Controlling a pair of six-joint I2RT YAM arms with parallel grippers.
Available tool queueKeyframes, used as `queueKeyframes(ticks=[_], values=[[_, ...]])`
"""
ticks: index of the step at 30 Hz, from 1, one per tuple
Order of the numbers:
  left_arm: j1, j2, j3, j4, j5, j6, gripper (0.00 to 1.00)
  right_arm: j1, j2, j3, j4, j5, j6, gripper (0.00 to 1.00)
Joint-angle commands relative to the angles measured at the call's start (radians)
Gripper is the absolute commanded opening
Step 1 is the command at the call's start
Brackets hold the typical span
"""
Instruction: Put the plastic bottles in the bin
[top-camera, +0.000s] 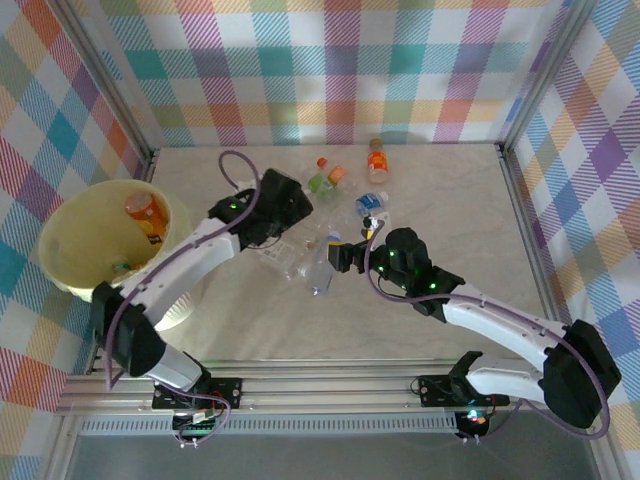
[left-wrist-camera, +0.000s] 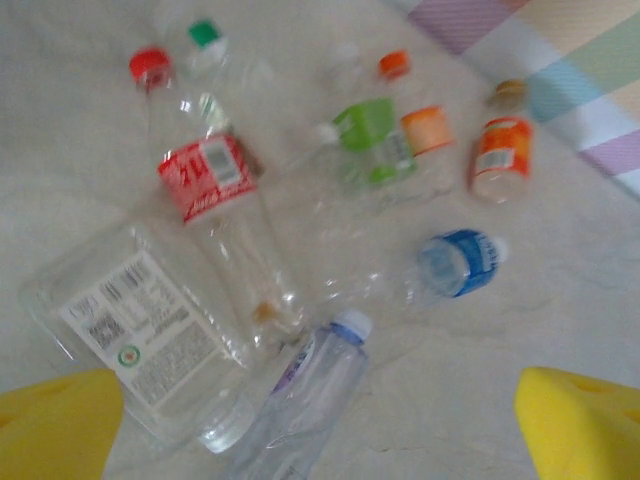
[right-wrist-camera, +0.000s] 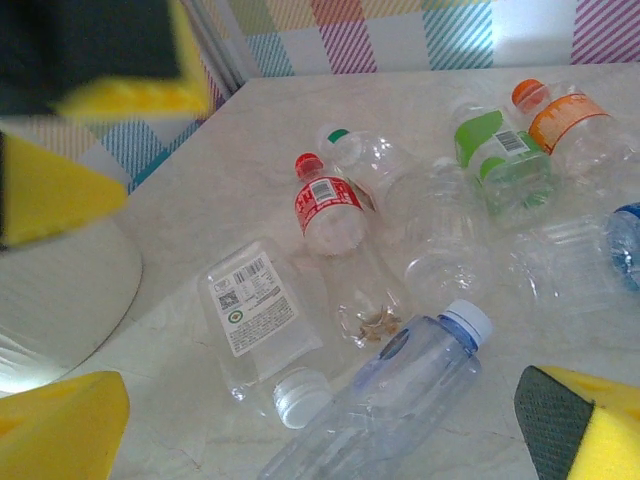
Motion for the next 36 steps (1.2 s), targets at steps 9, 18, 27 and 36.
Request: queueKeyframes(ticks=[9,18,27,36], values=[[-0.022,0.229,-0.055,-0.091,-0.014,-0.307,1.00,0.004,-0.038,-0.013,-0.069,0.035,0.022,1.00],[-0.012,0.302,-0.076,-0.042,-0.020,-0.324,1.00,0.005,-0.052,-0.026,-0.083,0.049,0.031,1.00],[-0.010,0.367,-0.061,-0.035,-0.052,-0.353,1.00,0.004,-0.049,-0.026,-0.087,0.051,0.046,1.00],[0.002,0.265,-0.200,0.018,-0.083,-0.319,1.00,0.005,-0.025,-0.016,-0.078,0.043,0.047,1.00]])
